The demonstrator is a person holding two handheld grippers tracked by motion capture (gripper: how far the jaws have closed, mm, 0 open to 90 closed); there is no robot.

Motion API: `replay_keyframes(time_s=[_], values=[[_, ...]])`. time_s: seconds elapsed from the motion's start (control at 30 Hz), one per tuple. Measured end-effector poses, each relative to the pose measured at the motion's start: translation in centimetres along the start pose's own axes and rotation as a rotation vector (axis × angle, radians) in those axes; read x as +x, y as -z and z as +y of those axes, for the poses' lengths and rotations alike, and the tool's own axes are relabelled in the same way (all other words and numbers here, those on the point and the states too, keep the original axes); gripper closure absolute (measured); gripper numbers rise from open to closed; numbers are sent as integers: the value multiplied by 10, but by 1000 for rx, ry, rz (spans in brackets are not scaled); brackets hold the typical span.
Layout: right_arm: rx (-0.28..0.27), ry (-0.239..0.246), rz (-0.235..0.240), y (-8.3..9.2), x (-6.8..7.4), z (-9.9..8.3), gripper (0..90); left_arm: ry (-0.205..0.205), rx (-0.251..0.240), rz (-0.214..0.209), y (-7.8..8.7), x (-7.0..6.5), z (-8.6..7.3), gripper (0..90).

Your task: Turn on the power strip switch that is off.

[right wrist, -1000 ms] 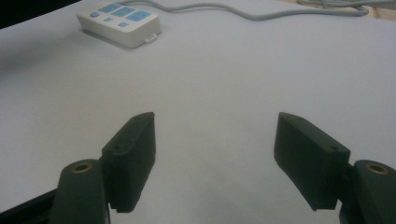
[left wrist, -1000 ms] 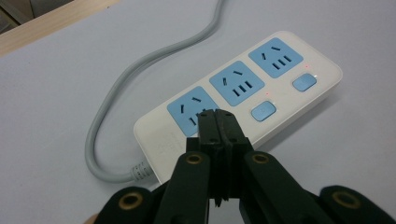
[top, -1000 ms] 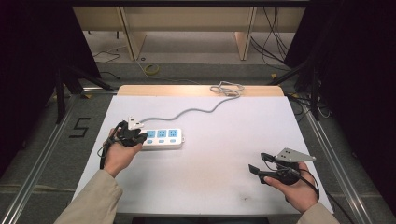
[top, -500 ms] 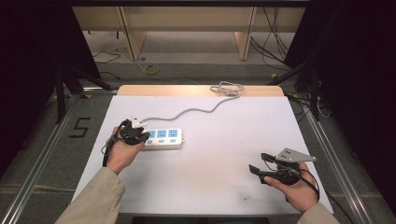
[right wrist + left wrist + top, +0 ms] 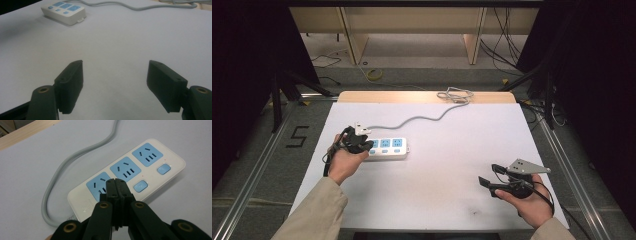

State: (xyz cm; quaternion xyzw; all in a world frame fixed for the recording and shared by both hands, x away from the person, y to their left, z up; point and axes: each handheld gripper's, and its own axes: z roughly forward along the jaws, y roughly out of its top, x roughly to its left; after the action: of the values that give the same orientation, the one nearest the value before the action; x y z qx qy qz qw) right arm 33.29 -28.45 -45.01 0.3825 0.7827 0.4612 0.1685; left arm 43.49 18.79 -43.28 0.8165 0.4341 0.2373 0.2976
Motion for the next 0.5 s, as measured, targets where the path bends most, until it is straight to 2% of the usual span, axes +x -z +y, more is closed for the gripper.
replay_keyframes(time_s=[0.5], values=[[-1, 0, 1, 0, 0, 0, 301, 10, 9, -5, -3, 3, 5, 899]])
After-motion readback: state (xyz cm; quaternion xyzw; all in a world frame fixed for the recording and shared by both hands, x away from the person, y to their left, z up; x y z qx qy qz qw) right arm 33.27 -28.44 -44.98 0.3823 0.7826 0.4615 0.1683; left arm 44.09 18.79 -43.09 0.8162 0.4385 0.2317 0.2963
